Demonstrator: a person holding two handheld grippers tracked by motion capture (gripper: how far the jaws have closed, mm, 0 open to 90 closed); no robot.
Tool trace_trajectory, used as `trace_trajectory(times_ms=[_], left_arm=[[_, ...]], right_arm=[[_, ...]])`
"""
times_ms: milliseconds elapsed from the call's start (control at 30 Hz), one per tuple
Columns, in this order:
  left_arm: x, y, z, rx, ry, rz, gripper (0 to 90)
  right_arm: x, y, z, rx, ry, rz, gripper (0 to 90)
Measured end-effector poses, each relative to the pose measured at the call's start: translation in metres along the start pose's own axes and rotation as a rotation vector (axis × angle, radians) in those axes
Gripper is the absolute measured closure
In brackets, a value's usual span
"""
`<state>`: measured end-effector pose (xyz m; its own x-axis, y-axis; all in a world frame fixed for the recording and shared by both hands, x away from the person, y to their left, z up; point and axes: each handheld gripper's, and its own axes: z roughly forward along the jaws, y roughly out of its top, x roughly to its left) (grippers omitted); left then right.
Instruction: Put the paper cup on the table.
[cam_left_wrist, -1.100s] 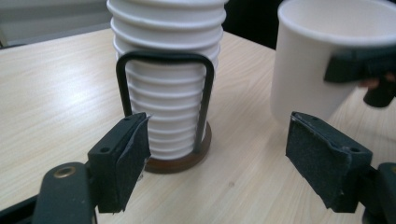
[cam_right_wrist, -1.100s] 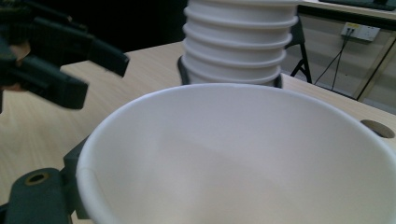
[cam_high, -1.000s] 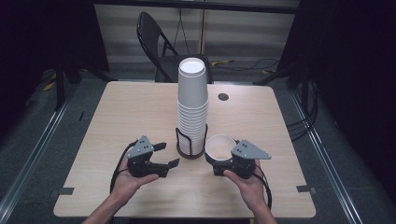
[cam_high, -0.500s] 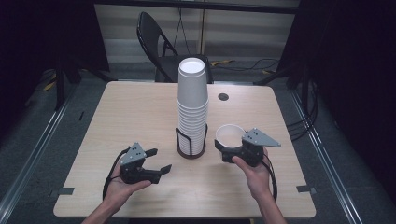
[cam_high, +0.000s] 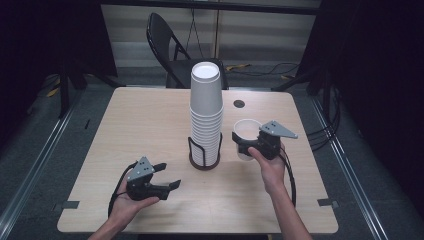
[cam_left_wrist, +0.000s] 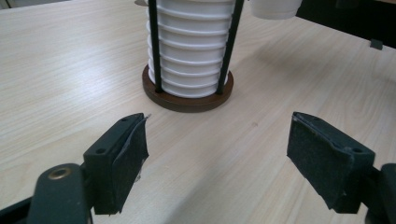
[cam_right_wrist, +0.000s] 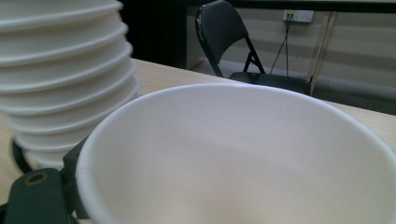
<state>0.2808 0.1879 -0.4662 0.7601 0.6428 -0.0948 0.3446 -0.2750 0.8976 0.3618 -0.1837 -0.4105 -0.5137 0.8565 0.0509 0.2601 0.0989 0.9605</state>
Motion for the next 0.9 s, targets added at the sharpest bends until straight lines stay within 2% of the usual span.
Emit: trace_trajectory(times_ms=[100,267,467,600,767,900], left_arm=[[0.001,0.000,-0.001,-0.005,0.004,0.004,19.9],[0.002,-0.002,0.000,0.000,0.008,-0.004,19.8],[0.003,-0.003,0.000,-0.004,0.014,-0.004,19.8],[0.003,-0.003,-0.001,-0.005,0.014,-0.011,20.1],[0.004,-0.004,-0.001,0.005,0.014,-0.008,20.7],[0.005,-0.004,-0.001,0.000,0.020,-0.015,20.8]], right_arm=[[-0.008,-0.001,0.011,0.006,-0.025,0.018,11.6],[-0.016,-0.008,0.030,0.016,-0.040,0.055,11.6],[-0.019,-0.011,0.053,0.025,-0.054,0.066,11.4],[-0.021,-0.019,0.067,0.053,-0.065,0.071,11.3],[-0.020,-0.029,0.076,0.066,-0.068,0.082,11.3],[-0.021,-0.033,0.074,0.064,-0.069,0.085,11.1]])
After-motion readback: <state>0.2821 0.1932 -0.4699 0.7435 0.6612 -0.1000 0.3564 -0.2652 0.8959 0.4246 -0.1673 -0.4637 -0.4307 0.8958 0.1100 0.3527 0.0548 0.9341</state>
